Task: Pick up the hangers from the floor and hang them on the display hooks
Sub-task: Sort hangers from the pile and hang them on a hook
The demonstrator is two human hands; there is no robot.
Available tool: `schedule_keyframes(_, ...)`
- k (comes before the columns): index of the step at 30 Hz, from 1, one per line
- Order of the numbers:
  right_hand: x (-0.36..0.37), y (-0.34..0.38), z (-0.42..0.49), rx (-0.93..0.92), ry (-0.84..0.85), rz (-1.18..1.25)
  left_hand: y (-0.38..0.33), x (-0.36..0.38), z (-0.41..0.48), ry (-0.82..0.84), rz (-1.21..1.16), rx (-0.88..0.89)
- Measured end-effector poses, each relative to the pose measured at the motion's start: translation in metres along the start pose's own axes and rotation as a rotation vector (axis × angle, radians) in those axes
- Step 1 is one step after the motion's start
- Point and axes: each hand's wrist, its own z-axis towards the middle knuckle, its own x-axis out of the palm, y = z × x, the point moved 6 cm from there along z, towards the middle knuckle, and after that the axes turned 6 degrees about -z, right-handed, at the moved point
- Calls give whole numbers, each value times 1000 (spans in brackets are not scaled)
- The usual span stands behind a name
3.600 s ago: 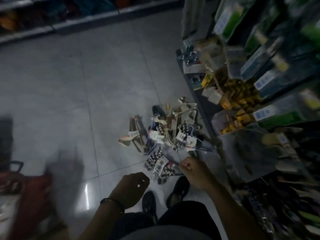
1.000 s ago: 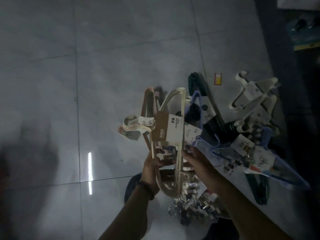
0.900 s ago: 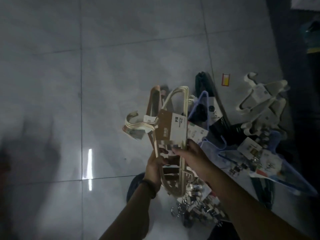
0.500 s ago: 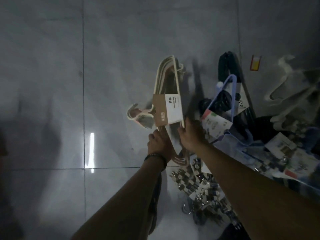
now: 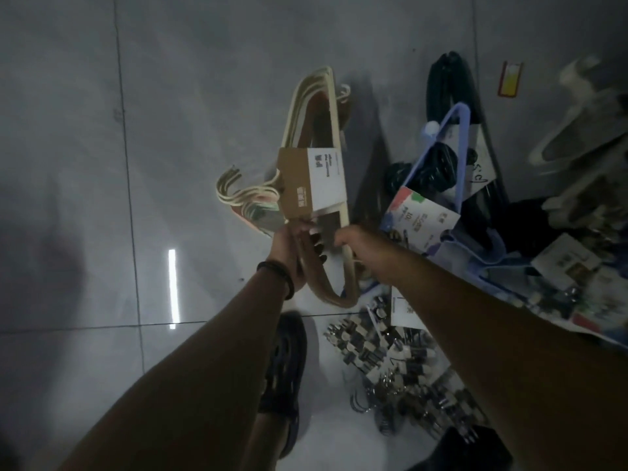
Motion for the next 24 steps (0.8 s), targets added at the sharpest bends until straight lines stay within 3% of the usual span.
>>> schedule_keyframes(4,6,10,-26,-145,-116,9,-5,-4,-18,49,20,-22)
schedule_keyframes(8,13,9,-76,-207,-65,82,-16,2,-70,125,44,37)
schedule_keyframes(15,-41,46,-220,-246,43,412,-73,72,-202,145,387,266)
schedule_keyframes(16,-61,58,-250,-270,-22,477,-84,88,-227,153,454,309)
schedule_keyframes(18,-125,87,-318,-417,-341,493,-113,122,-282,163,614,406)
schedule_keyframes(21,-220,154,-455,-817,-766,31,-162,183,-378,190,919,508)
schedule_keyframes(24,-278,224,-586,-934,-874,-670,-206,248,-486,264,1209,611)
